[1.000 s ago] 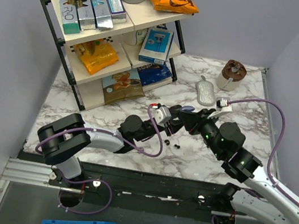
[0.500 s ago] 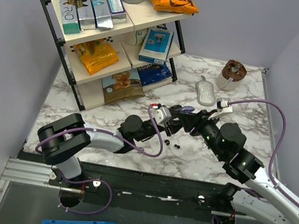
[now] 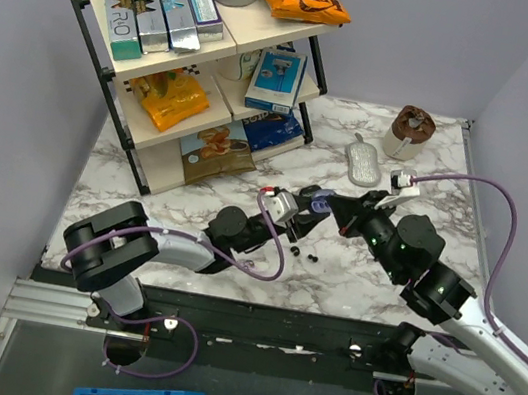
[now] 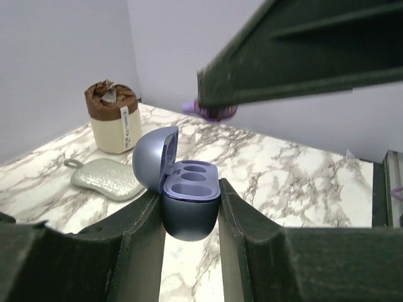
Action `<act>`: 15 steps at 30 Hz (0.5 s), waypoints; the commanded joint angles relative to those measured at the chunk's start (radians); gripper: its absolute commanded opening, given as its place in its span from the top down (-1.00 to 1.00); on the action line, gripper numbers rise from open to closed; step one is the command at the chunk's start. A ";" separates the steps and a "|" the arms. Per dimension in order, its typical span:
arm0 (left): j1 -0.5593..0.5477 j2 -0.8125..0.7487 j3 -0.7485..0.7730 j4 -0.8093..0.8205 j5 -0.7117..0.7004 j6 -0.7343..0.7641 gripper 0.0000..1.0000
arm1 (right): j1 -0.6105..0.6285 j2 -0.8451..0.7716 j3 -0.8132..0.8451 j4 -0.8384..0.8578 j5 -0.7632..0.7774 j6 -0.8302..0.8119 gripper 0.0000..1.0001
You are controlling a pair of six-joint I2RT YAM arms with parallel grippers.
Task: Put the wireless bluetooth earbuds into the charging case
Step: Place the earbud at the center of the board.
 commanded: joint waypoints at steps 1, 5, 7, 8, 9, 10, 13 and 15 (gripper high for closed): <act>-0.002 -0.044 -0.041 0.398 -0.030 0.024 1.00 | 0.004 0.005 0.034 -0.040 0.044 -0.022 0.99; -0.002 -0.056 -0.058 0.397 -0.037 0.032 1.00 | 0.004 0.011 0.045 -0.039 0.038 -0.028 0.99; -0.002 -0.071 -0.067 0.397 -0.044 0.052 1.00 | 0.004 0.008 0.048 -0.042 0.053 -0.037 0.99; -0.002 -0.080 -0.086 0.397 -0.056 0.063 1.00 | 0.006 0.007 0.046 -0.054 0.067 -0.039 0.99; -0.002 -0.090 -0.098 0.395 -0.100 0.069 1.00 | 0.004 0.005 0.039 -0.065 0.084 -0.039 0.99; -0.002 -0.123 -0.119 0.395 -0.134 0.096 1.00 | 0.006 0.005 0.025 -0.072 0.120 -0.039 0.99; 0.001 -0.221 -0.217 0.394 -0.278 0.156 1.00 | -0.003 0.032 -0.032 -0.086 0.153 -0.028 0.99; 0.000 -0.283 -0.306 0.388 -0.347 0.176 1.00 | -0.016 0.089 -0.052 -0.091 0.132 0.010 0.99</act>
